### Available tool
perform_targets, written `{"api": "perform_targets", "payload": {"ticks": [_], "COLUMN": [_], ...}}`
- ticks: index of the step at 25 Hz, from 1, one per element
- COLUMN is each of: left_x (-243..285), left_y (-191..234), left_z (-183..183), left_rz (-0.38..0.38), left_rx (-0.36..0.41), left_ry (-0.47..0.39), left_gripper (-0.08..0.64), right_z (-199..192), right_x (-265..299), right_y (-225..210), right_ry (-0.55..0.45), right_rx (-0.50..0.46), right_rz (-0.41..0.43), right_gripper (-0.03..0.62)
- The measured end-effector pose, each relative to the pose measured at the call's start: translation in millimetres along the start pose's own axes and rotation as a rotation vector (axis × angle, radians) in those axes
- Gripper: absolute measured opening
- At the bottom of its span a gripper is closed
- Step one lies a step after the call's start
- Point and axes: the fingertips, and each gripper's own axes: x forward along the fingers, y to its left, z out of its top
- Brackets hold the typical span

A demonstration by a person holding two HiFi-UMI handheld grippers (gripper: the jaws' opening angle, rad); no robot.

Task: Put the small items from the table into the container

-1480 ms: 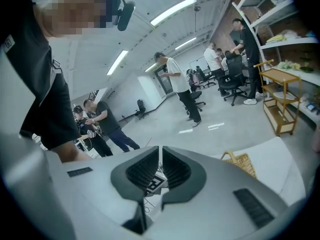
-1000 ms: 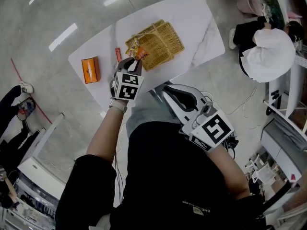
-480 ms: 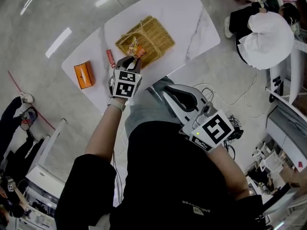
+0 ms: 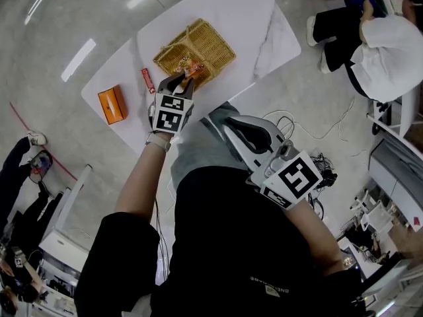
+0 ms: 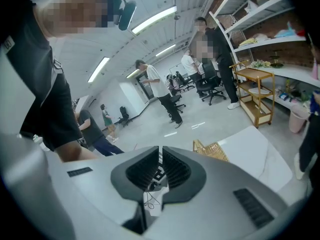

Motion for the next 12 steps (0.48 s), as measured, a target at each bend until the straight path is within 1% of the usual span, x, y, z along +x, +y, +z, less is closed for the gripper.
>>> {"api": "perform_targets", "payload": {"ticks": [5,12], "left_x": [-2.5,-8.9], "left_y": [-3.8,-7.6], "left_z": [4.1,8.9], "left_rz": [0.003,0.007], "left_rx": [0.006,0.012], "left_ry": [-0.012,-0.033], "left_gripper": [0.083,0.091], "right_z": [0.5,1.2], "right_x": [-3.4,-3.0], "right_y": [-1.1,3.2], "right_ry": [-0.002,-0.012], "right_rx": [0.004,-0.008], "right_rz": [0.002,0.026], "right_gripper": [0.011,0.011]}}
